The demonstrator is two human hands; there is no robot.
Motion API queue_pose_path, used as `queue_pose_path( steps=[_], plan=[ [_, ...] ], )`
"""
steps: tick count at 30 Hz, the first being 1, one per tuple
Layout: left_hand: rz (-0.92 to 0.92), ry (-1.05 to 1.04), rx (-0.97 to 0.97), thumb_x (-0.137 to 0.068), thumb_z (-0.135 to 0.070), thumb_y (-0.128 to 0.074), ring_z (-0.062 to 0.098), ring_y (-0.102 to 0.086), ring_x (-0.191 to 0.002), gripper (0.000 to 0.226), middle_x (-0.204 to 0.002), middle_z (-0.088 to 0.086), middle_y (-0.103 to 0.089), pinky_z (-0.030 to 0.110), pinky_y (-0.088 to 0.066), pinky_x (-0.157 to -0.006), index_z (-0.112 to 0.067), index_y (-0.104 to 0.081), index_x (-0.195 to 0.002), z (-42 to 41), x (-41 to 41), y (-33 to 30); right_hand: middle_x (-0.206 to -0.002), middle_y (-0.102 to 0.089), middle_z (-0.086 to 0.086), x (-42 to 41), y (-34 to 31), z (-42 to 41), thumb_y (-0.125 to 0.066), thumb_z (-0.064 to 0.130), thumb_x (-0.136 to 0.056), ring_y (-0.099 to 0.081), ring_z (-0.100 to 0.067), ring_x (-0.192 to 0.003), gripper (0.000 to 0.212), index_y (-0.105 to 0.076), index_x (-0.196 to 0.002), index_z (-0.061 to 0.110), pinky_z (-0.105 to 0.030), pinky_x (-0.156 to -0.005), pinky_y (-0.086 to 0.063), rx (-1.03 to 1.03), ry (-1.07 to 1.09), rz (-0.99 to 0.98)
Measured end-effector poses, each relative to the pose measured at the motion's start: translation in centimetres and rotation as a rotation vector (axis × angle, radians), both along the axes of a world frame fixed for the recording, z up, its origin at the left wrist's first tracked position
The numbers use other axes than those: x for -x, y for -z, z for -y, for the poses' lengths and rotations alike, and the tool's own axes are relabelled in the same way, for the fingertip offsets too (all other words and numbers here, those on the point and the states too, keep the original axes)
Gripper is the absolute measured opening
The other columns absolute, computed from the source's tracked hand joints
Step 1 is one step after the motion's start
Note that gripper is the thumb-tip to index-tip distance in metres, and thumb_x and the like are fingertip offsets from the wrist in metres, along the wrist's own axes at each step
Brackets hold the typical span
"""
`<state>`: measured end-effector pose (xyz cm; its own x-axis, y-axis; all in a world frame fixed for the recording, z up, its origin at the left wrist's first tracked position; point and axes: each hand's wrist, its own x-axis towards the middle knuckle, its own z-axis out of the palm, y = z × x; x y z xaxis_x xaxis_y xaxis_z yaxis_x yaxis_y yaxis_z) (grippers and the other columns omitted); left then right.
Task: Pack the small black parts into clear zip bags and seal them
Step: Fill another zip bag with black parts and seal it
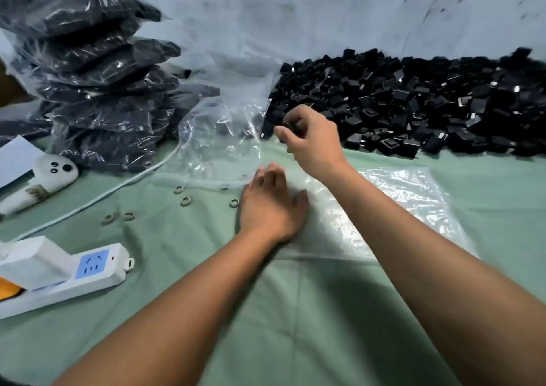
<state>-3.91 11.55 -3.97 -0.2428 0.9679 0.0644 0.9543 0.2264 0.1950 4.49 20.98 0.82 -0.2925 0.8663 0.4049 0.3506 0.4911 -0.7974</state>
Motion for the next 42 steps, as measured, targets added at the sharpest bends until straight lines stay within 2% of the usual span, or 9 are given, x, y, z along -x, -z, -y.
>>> queue_pose_path(
  steps=[3,6,11,15,20,24,33,37,42],
  plan=[
    [-0.043,-0.014,0.079,-0.101,-0.061,-0.033,0.030,-0.017,-0.156,0.079,-0.169,0.010,-0.022,0.045,-0.017,-0.127,-0.010,-0.025,-0.160,-1.0,-0.1,-0.1,-0.064,-0.068,0.002,-10.1,0.9,0.9,-0.073,0.049,-0.088,-0.064,-0.016,-0.053,0.039,-0.066,-0.085,0.011,-0.029,-0.047,-0.047,0.198,0.192,-0.289],
    [-0.157,-0.024,-0.039,-0.098,-0.053,-0.048,0.036,-0.042,-0.136,0.057,-0.144,0.016,-0.051,0.050,-0.037,-0.113,-0.013,-0.056,-0.136,-2.8,-3.4,-2.0,-0.068,-0.066,0.001,-18.0,3.0,1.5,-0.071,0.057,-0.088,-0.059,-0.012,-0.059,0.051,-0.067,-0.084,0.007,-0.025,-0.047,-0.047,0.268,0.390,-0.378],
    [0.137,0.472,-0.150,-0.100,-0.028,-0.060,0.021,-0.048,-0.119,0.026,-0.120,0.000,-0.054,0.038,-0.048,-0.091,-0.030,-0.066,-0.125,-6.9,-12.2,-4.4,-0.076,-0.069,0.001,-21.5,4.8,0.6,-0.072,0.036,-0.095,-0.061,-0.014,-0.065,0.012,-0.070,-0.090,0.025,-0.023,-0.047,-0.047,0.316,0.470,-0.515],
    [0.324,0.609,0.003,-0.096,-0.002,-0.058,0.018,-0.044,-0.113,0.043,-0.118,0.001,-0.050,0.036,-0.042,-0.098,-0.033,-0.072,-0.123,-9.1,-13.9,-3.0,-0.063,-0.062,0.000,-21.7,5.1,0.3,-0.066,0.027,-0.100,-0.052,-0.011,-0.045,0.021,-0.076,-0.085,0.017,-0.019,-0.039,-0.038,0.354,0.425,-0.566],
    [0.405,0.708,0.045,-0.091,0.007,-0.052,0.018,-0.032,-0.116,0.063,-0.125,0.004,-0.042,0.022,-0.023,-0.094,-0.035,-0.063,-0.137,-9.7,-15.3,-1.3,-0.084,-0.062,-0.015,-22.5,4.5,-0.5,-0.059,0.001,-0.099,-0.062,-0.018,-0.062,0.012,-0.067,-0.107,0.006,-0.025,-0.052,-0.053,0.435,0.392,-0.888],
    [0.433,0.744,0.067,-0.080,0.017,-0.043,0.018,-0.034,-0.118,0.074,-0.124,0.002,-0.039,0.028,-0.029,-0.104,-0.037,-0.071,-0.122,-10.2,-16.0,-1.0,-0.083,-0.065,-0.014,-23.2,4.7,-0.7,-0.062,0.011,-0.101,-0.063,-0.017,-0.062,0.006,-0.064,-0.100,0.005,-0.024,-0.049,-0.050,0.419,0.403,-1.033],
    [0.464,0.775,-0.183,-0.082,-0.005,-0.074,0.020,-0.047,-0.108,0.020,-0.108,0.004,-0.049,0.038,-0.044,-0.097,-0.024,-0.075,-0.088,-11.0,-14.2,-1.2,-0.093,-0.075,-0.010,-23.8,5.1,-0.5,-0.063,0.029,-0.099,-0.068,-0.014,-0.069,0.025,-0.068,-0.105,0.004,-0.019,-0.058,-0.052,0.460,0.151,-0.957],
    [0.536,0.740,-0.184,-0.076,-0.006,-0.084,0.010,-0.054,-0.087,0.023,-0.103,0.001,-0.054,0.023,-0.045,-0.074,-0.025,-0.072,-0.081,-11.3,-12.9,-2.0,-0.098,-0.075,-0.019,-23.3,4.4,0.2,-0.059,0.029,-0.096,-0.073,-0.021,-0.078,0.038,-0.067,-0.112,-0.004,-0.025,-0.071,-0.061,0.561,-0.134,-0.808],
    [0.615,0.720,-0.123,-0.073,0.009,-0.083,0.014,-0.067,-0.075,0.017,-0.090,0.001,-0.064,0.037,-0.060,-0.076,-0.005,-0.077,-0.080,-10.9,-11.1,-3.2,-0.096,-0.075,-0.020,-23.0,4.3,0.8,-0.064,0.026,-0.090,-0.073,-0.021,-0.075,0.029,-0.075,-0.100,0.000,-0.026,-0.071,-0.063,0.635,-0.180,-0.596]
  ],
)
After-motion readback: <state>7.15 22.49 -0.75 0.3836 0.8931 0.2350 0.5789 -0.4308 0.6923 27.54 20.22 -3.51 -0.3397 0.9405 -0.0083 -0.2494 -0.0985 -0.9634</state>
